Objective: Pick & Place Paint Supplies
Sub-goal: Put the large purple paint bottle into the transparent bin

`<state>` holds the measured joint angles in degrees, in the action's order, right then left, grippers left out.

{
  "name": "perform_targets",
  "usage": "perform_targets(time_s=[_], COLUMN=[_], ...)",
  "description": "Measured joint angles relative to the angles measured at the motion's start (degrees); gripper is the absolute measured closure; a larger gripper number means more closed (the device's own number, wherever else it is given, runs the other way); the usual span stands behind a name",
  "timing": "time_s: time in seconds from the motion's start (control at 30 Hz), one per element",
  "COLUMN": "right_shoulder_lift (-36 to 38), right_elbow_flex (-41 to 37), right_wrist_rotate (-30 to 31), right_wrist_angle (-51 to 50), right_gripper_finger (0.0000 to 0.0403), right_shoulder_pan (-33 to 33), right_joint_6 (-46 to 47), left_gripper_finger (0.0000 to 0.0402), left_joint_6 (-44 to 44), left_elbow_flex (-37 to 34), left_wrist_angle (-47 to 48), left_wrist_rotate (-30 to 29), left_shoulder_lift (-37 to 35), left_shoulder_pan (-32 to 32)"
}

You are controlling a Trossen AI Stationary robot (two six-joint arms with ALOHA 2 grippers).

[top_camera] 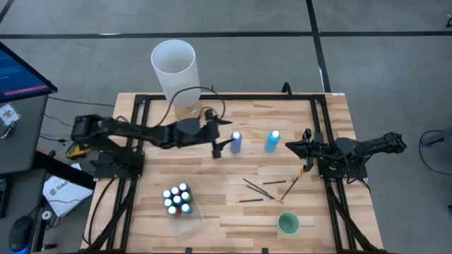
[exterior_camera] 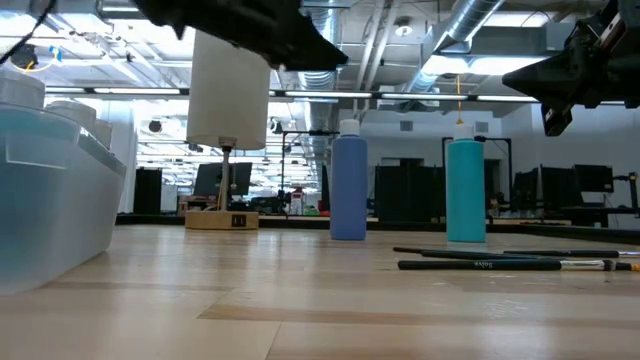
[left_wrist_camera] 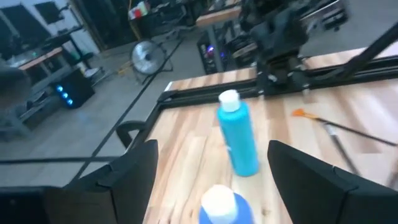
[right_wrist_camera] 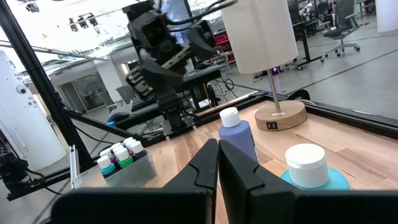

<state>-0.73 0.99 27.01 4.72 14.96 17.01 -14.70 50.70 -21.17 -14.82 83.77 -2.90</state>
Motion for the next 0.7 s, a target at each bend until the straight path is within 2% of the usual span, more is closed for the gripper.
perform_targets(time_s=[0.23,0.7], right_shoulder_lift=[0.02,0.02], right_elbow_flex=[0.00,0.00], right_wrist_rotate=[0.02,0.02], right_wrist_angle=[0.01,-0.01], right_gripper_finger=[0.0394,0.0394], right_shoulder_pan=[0.02,0.02], right_joint_6=[0.00,-0.01], left_gripper_finger=[0.0111,0.0111], left_joint_6=[4.18,7.91], left_elbow_flex=[4.51,3.42], left_wrist_angle=[0.04,0.26], left_wrist_rotate=[5.12,5.35], left_shoulder_lift=[7.29,11.49], left_shoulder_pan=[-2.80,-4.42])
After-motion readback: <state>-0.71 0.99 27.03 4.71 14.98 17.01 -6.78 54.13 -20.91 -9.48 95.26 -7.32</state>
